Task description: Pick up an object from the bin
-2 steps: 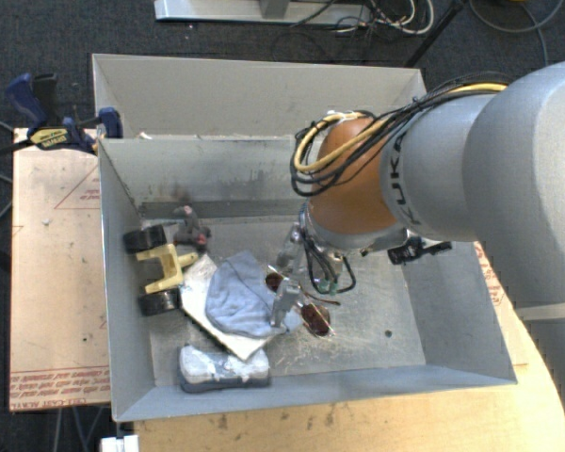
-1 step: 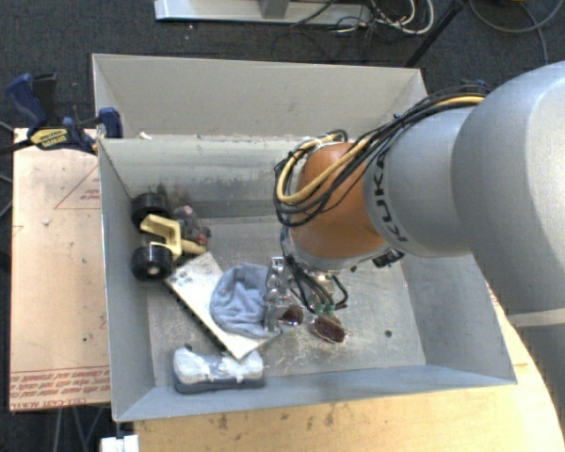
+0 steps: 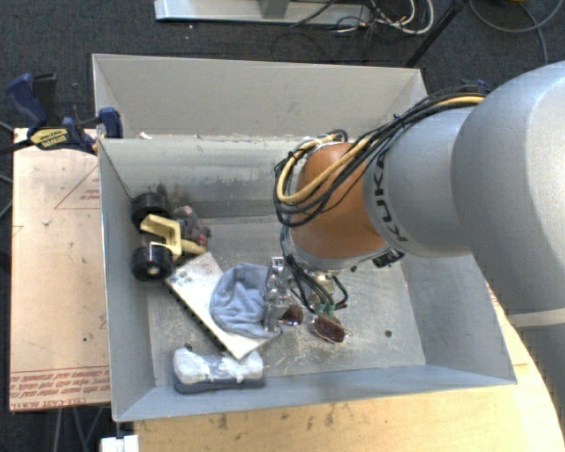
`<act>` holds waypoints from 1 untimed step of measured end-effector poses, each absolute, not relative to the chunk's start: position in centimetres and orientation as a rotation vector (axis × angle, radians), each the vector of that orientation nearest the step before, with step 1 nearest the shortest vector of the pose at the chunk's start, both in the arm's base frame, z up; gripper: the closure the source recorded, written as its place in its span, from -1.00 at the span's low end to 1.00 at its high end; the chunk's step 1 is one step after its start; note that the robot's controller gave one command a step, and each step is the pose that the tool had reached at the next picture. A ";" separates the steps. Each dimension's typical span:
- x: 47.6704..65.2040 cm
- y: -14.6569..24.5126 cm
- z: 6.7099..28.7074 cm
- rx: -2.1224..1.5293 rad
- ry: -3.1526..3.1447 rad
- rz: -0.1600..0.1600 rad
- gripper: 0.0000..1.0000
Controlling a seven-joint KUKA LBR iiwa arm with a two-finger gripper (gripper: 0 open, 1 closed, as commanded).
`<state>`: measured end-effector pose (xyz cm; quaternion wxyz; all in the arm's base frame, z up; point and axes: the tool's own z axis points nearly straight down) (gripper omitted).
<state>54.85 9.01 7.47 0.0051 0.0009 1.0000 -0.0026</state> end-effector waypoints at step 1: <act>54.7 9.0 7.8 0.004 3.135 -0.008 1.00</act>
Offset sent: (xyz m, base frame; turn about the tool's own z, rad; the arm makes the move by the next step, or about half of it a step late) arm 0.0000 0.0001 0.0923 0.0000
